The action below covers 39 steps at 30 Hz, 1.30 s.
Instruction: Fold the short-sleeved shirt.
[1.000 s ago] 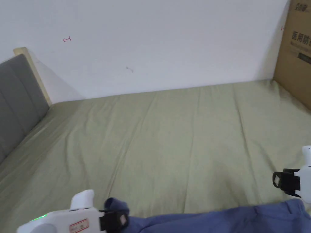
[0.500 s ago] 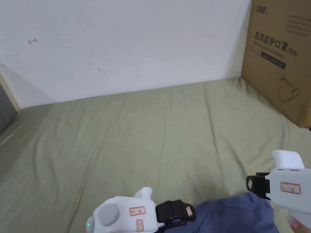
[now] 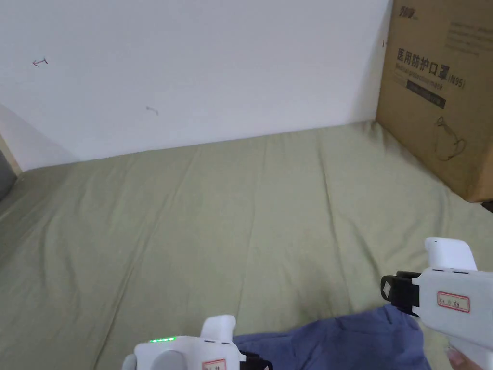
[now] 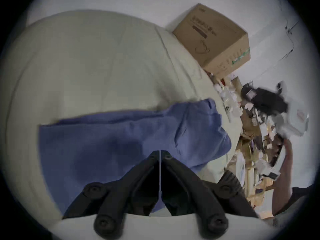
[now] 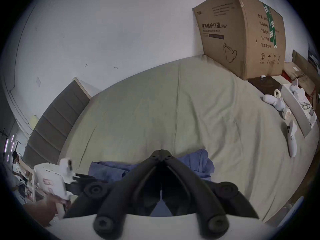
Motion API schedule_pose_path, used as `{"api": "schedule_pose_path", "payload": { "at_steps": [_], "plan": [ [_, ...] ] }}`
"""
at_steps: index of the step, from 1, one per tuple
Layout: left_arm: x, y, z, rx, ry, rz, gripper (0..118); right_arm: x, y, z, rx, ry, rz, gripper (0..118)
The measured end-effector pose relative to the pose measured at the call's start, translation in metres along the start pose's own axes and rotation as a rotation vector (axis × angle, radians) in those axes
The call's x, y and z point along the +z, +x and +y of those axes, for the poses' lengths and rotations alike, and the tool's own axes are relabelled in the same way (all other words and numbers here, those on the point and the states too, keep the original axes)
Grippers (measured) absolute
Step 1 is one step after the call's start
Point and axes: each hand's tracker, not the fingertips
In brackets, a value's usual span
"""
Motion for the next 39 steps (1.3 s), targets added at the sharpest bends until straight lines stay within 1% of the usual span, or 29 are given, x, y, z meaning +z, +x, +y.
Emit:
{"api": "schedule_pose_path", "payload": {
  "at_steps": [2, 3, 4, 6, 7, 9, 12, 14, 17, 18, 19, 20, 22, 23, 27, 30, 32, 33, 35, 37, 39],
  "plan": [
    [-0.032, 0.008, -0.002, -0.016, -0.08, -0.008, 1, 0.001, 0.0, -0.001, 0.001, -0.003, -0.005, 0],
    [-0.046, 0.01, -0.005, 0.0, -0.125, -0.001, 1, 0.001, 0.001, -0.001, 0.002, -0.005, -0.009, 0],
    [-0.053, 0.009, -0.007, 0.02, -0.128, -0.013, 1, 0.001, 0.001, -0.001, 0.003, -0.008, -0.012, 0],
    [-0.053, 0.003, -0.004, 0.11, -0.083, -0.089, 1, 0.002, 0.0, -0.002, 0.002, -0.01, -0.014, 0],
    [-0.048, 0.0, -0.001, 0.165, -0.092, -0.119, 1, 0.003, -0.001, -0.003, 0.002, -0.011, -0.012, 0],
    [-0.024, -0.008, 0.0, 0.179, -0.051, -0.228, 1, 0.005, -0.004, -0.003, 0.006, -0.012, -0.009, 0],
    [0.03, -0.024, 0.0, 0.137, 0.083, -0.254, 1, 0.006, -0.012, -0.002, 0.025, -0.011, -0.004, 0],
    [0.076, -0.058, -0.005, 0.187, 0.166, -0.265, 1, 0.007, -0.017, 0.001, 0.041, -0.007, 0.0, 0],
    [0.119, -0.117, -0.018, 0.333, 0.233, -0.331, 3, 0.008, -0.023, 0.003, 0.049, -0.003, 0.006, 0],
    [0.128, -0.133, -0.022, 0.362, 0.238, -0.338, 9, 0.008, -0.024, 0.004, 0.05, -0.002, 0.008, 0],
    [0.138, -0.149, -0.027, 0.394, 0.252, -0.325, 21, 0.007, -0.026, 0.004, 0.052, -0.002, 0.01, 0],
    [0.144, -0.163, -0.032, 0.401, 0.262, -0.304, 44, 0.006, -0.028, 0.005, 0.056, -0.004, 0.011, 0],
    [0.147, -0.188, -0.04, 0.427, 0.269, -0.318, 97, 0.004, -0.03, 0.006, 0.061, -0.01, 0.011, 0],
    [0.144, -0.2, -0.044, 0.455, 0.259, -0.351, 118, 0.002, -0.031, 0.007, 0.054, -0.019, 0.013, 0],
    [0.115, -0.229, -0.048, 0.532, 0.23, -0.453, 118, -0.002, -0.037, 0.009, 0.041, -0.034, 0.029, 0],
    [0.071, -0.239, -0.053, 0.593, 0.17, -0.529, 118, -0.008, -0.039, 0.01, 0.037, -0.056, 0.028, 0],
    [0.056, -0.232, -0.044, 0.537, 0.233, -0.666, 118, -0.012, -0.039, 0.011, 0.01, -0.087, 0.038, 0],
    [0.047, -0.225, -0.044, 0.552, 0.22, -0.722, 118, -0.013, -0.038, 0.011, 0.006, -0.09, 0.043, 0],
    [0.021, -0.217, -0.037, 0.638, 0.106, -0.82, 118, -0.013, -0.041, 0.013, 0.014, -0.093, 0.038, 0],
    [0.006, -0.203, -0.03, 0.616, 0.052, -0.843, 118, -0.014, -0.043, 0.016, 0.03, -0.097, 0.032, 0],
    [0.0, -0.196, -0.026, 0.574, 0.026, -0.827, 118, -0.015, -0.041, 0.018, 0.023, -0.093, 0.037, 0]
  ]
}}
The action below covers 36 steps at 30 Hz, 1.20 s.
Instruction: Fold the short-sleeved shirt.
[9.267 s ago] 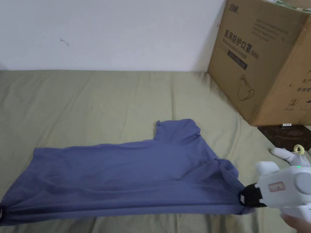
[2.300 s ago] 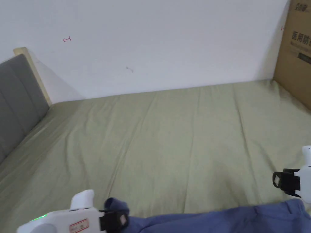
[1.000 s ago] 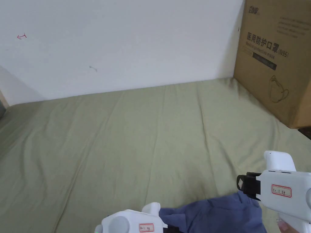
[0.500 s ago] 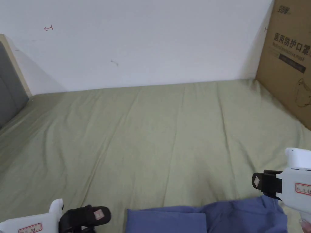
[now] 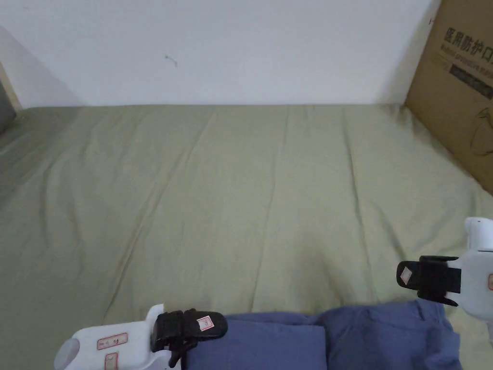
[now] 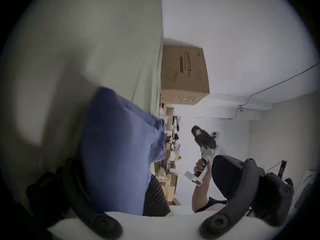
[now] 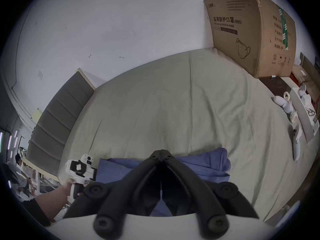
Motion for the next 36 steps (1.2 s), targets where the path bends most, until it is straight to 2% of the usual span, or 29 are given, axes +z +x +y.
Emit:
{"api": "schedule_pose_path", "payload": {
  "at_steps": [3, 4, 5, 6, 7, 8, 9, 11, 16, 18, 21, 23, 25, 27, 30, 33, 35, 36],
  "plan": [
    [-0.001, -0.002, -0.002, 0.003, 0.019, 0.017, 111, -0.001, 0.001, 0.001, -0.042, 0.009, 0.026, 0],
    [0.001, -0.003, -0.005, 0.008, 0.03, 0.021, 102, -0.001, 0.001, -0.001, -0.055, 0.005, 0.032, 0],
    [0.004, -0.006, -0.008, 0.01, 0.063, 0.07, 70, -0.002, 0.002, -0.002, -0.062, 0.003, 0.032, 0],
    [0.008, -0.012, -0.008, 0.0, 0.073, 0.149, 27, -0.003, 0.002, -0.003, -0.065, 0.002, 0.03, 0],
    [0.008, -0.017, -0.011, -0.025, 0.079, 0.295, 7, -0.003, 0.001, -0.006, -0.066, 0.0, 0.029, 0],
    [0.007, -0.02, -0.014, -0.062, 0.075, 0.392, 7, -0.003, 0.001, -0.008, -0.066, -0.002, 0.027, 0],
    [0.011, -0.008, -0.018, -0.082, 0.086, 0.244, 7, -0.002, 0.0, -0.01, -0.066, -0.004, 0.023, 0],
    [0.009, 0.007, -0.02, -0.094, 0.087, 0.349, 8, 0.002, -0.001, -0.013, -0.067, -0.005, 0.022, 0],
    [0.045, 0.069, -0.042, -0.256, 0.109, 0.423, 8, 0.016, -0.006, -0.013, -0.045, 0.021, 0.027, 0],
    [0.072, 0.099, -0.051, -0.286, 0.157, 0.538, 8, 0.02, -0.008, -0.013, -0.035, 0.03, 0.033, 0],
    [0.106, 0.142, -0.067, -0.284, 0.276, 0.798, 8, 0.025, -0.01, -0.015, -0.019, 0.034, 0.05, 0],
    [0.108, 0.173, -0.081, -0.261, 0.353, 0.943, 8, 0.028, -0.013, -0.017, -0.011, 0.038, 0.065, 0],
    [0.101, 0.192, -0.089, -0.284, 0.391, 1.013, 8, 0.032, -0.015, -0.019, -0.006, 0.046, 0.078, 0],
    [0.084, 0.201, -0.088, -0.284, 0.385, 0.992, 8, 0.035, -0.016, -0.02, -0.003, 0.053, 0.09, 0],
    [0.051, 0.198, -0.074, -0.246, 0.342, 0.86, 8, 0.042, -0.014, -0.021, -0.006, 0.063, 0.111, 0],
    [-0.001, 0.193, -0.059, -0.23, 0.288, 0.8, 9, 0.045, -0.003, -0.023, -0.022, 0.067, 0.12, 0],
    [-0.043, 0.187, -0.052, -0.234, 0.236, 0.781, 13, 0.047, 0.003, -0.024, -0.035, 0.061, 0.128, 0],
    [-0.059, 0.182, -0.048, -0.246, 0.208, 0.759, 18, 0.047, 0.007, -0.025, -0.04, 0.055, 0.132, 0]
  ]
}}
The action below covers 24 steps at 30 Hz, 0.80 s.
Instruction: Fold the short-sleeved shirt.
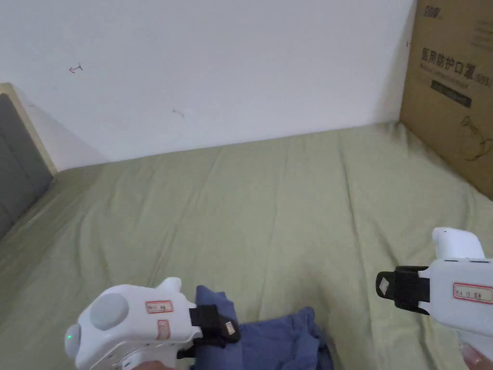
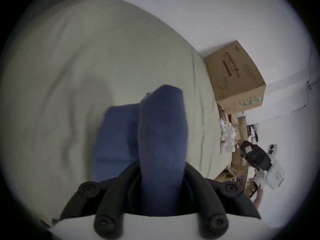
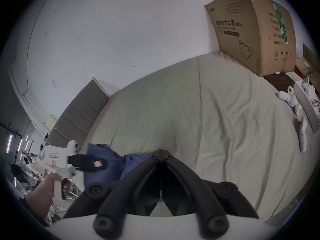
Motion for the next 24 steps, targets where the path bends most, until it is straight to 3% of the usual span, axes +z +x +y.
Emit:
{"api": "schedule_pose_path", "payload": {
  "at_steps": [1, 4, 5, 10, 11, 12, 13, 14, 15, 16, 17, 24],
  "plan": [
    [-0.018, 0.006, 0.001, -0.024, -0.025, -0.027, 30, 0.002, 0.004, 0.0, -0.006, -0.005, 0.001, 0],
    [-0.065, 0.024, -0.006, -0.004, -0.142, -0.114, 105, 0.006, 0.018, 0.001, -0.004, -0.008, -0.035, 0],
    [-0.075, 0.028, -0.008, -0.004, -0.173, -0.14, 115, 0.008, 0.022, 0.002, -0.002, -0.007, -0.048, 0],
    [-0.07, 0.045, -0.01, -0.146, -0.149, -0.123, 113, 0.015, 0.032, 0.005, -0.007, 0.001, -0.068, 0],
    [-0.063, 0.045, -0.009, -0.18, -0.152, -0.071, 108, 0.015, 0.033, 0.006, -0.008, 0.004, -0.068, 0],
    [-0.057, 0.045, -0.008, -0.206, -0.159, -0.023, 94, 0.015, 0.033, 0.006, -0.008, 0.006, -0.069, 0],
    [-0.05, 0.043, -0.008, -0.24, -0.168, 0.014, 67, 0.014, 0.034, 0.007, -0.008, 0.008, -0.069, 0],
    [-0.044, 0.042, -0.008, -0.298, -0.162, 0.05, 55, 0.013, 0.036, 0.009, -0.007, 0.009, -0.069, 0],
    [-0.043, 0.042, -0.01, -0.34, -0.145, 0.066, 55, 0.012, 0.035, 0.009, -0.006, 0.01, -0.069, 0],
    [-0.044, 0.041, -0.013, -0.383, -0.135, 0.104, 20, 0.011, 0.036, 0.009, -0.005, 0.011, -0.069, 0],
    [-0.048, 0.039, -0.016, -0.391, -0.138, 0.136, 4, 0.01, 0.037, 0.01, -0.005, 0.013, -0.071, 0],
    [-0.129, 0.029, -0.025, -0.21, -0.269, -0.023, 4, 0.011, 0.05, 0.017, -0.024, 0.026, -0.107, 0]
  ]
}}
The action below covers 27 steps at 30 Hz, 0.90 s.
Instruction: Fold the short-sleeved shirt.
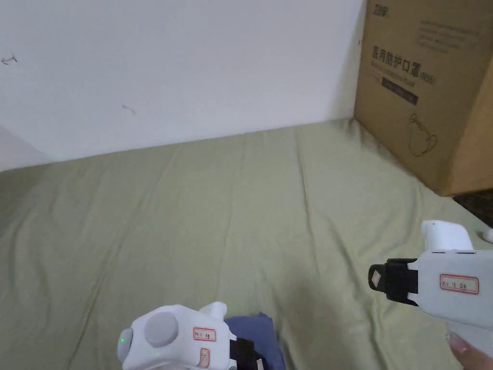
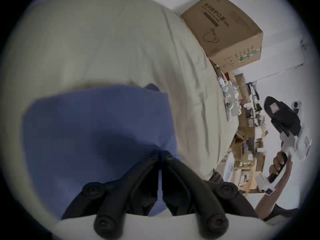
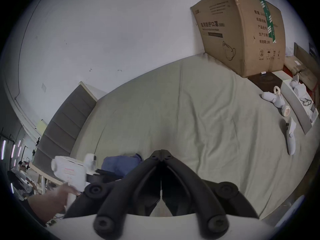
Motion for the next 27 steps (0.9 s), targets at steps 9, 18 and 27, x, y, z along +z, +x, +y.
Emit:
{"api": "schedule_pose_path", "payload": {
  "at_steps": [9, 18, 27],
  "plan": [
    [-0.03, -0.004, -0.004, 0.164, 0.012, -0.077, 3, 0.005, 0.002, -0.009, -0.014, -0.023, -0.031, 0],
    [0.17, 0.07, -0.001, -0.2, 0.641, 0.048, 3, 0.032, -0.063, 0.021, 0.051, 0.097, 0.106, 0],
    [0.266, 0.122, -0.075, -0.448, 1.206, 0.513, 3, 0.079, -0.146, 0.039, 0.356, 0.515, 0.031, 0]
  ]
}}
